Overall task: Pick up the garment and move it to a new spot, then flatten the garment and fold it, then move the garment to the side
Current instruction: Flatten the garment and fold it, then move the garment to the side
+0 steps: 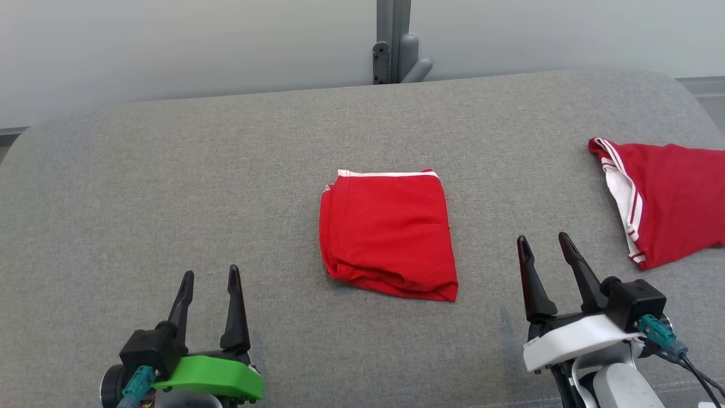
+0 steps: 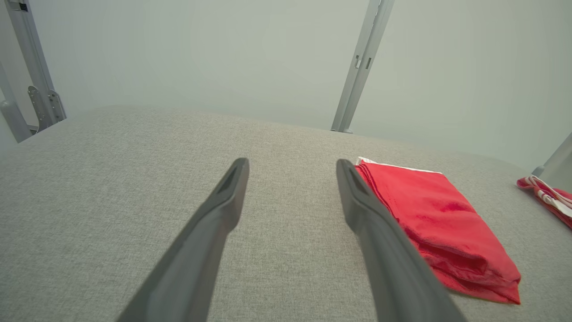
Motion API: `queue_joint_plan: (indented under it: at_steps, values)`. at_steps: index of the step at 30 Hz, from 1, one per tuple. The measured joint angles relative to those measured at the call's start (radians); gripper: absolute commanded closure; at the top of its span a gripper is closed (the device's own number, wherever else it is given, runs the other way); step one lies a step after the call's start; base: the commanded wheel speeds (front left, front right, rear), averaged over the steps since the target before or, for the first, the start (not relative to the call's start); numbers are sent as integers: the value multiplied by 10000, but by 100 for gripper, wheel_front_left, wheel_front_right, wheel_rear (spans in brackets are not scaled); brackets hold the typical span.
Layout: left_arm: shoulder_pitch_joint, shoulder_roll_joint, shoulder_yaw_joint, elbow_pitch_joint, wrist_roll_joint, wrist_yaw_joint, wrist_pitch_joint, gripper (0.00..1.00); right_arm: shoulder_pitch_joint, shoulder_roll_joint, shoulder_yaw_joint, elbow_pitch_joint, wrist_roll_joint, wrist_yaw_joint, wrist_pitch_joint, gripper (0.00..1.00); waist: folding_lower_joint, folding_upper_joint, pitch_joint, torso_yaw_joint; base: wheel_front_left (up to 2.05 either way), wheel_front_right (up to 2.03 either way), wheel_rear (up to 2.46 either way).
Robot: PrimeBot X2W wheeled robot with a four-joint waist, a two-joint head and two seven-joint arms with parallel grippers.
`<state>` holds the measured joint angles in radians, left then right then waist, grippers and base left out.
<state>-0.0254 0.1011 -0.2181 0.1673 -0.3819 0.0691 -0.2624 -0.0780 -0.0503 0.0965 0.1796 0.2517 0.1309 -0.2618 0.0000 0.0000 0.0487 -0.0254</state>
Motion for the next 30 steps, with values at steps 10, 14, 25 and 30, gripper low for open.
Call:
queue_joint_plan:
  at_steps: [10, 14, 25, 30]
  values:
    - [18, -201, 244, 104, 201, -211, -2, 0, 4, -2, 15, 96, 6, 2, 38, 0, 0, 0, -15, 10, 0, 0, 0]
    - [18, -251, 293, 130, 242, -253, -2, 0, -90, 0, 0, 270, 82, 2, 334, 0, 0, 0, 12, 19, 0, 0, 0]
    - [-25, -368, 364, 186, 328, -380, -2, 0, -1837, -291, 522, 892, 771, 2, 2713, 0, 0, 0, 227, 148, 0, 0, 0]
    - [-161, -431, 345, 240, 408, -433, -2, 0, -2916, -849, 863, 1760, 2071, -2, 4343, 0, 0, 0, 440, 325, 0, 0, 0]
